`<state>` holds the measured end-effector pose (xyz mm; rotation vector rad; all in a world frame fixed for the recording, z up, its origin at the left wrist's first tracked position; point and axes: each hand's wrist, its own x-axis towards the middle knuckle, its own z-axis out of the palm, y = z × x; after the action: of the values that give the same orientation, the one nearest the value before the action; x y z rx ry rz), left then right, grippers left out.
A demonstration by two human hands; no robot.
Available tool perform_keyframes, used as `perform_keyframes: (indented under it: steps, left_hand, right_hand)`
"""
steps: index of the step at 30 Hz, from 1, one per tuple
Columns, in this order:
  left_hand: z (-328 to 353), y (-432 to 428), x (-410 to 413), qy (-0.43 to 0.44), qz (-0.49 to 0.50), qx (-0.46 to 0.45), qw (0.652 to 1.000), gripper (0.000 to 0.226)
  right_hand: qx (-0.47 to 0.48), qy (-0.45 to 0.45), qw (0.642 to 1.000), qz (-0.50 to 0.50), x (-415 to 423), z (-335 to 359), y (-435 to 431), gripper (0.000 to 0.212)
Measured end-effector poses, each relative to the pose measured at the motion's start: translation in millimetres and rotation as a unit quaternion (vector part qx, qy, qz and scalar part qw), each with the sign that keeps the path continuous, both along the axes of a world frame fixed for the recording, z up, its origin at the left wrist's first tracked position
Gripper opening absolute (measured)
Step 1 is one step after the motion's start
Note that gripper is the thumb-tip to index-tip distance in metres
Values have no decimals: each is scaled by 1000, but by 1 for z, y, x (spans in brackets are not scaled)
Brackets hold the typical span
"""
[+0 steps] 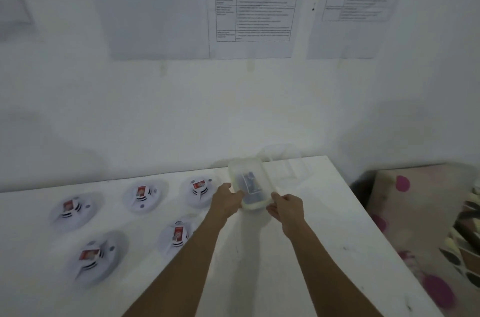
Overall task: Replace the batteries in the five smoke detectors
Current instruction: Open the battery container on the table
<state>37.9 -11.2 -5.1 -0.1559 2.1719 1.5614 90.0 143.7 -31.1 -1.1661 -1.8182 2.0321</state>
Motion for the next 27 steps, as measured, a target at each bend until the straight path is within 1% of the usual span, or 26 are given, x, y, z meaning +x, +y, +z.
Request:
perform_keyframes:
  steps: [4, 7, 11, 15, 20, 23, 27]
  left_hand:
    - [3, -9, 34, -43, -2, 39, 998, 57]
    - [2, -19, 60, -72, -2, 65, 995, 62]
    - [5, -36, 90, -107, -26, 119, 987, 90]
    - [10, -59, 113, -123, -79, 129, 981, 107]
    - [12, -89, 134, -128, -155, 110, 973, 103]
    - [12, -105, 145, -118, -189, 102, 970, 97]
    - [10, -126, 165, -99, -180, 91, 974, 90]
  right_hand:
    - [-62, 25, 998, -1, 33, 4, -8, 13]
    - [-91, 33, 995, 1, 66, 8, -13, 14]
    - [-98, 28, 995, 6, 112, 8, -17, 14]
    - [-100, 26, 994, 20, 152, 6, -26, 14]
    - [-114, 34, 992, 49, 191, 7, -45, 7]
    - [-106, 25, 991, 76, 207, 8, -53, 7]
    - [-103, 9, 987, 120, 219, 10, -64, 7]
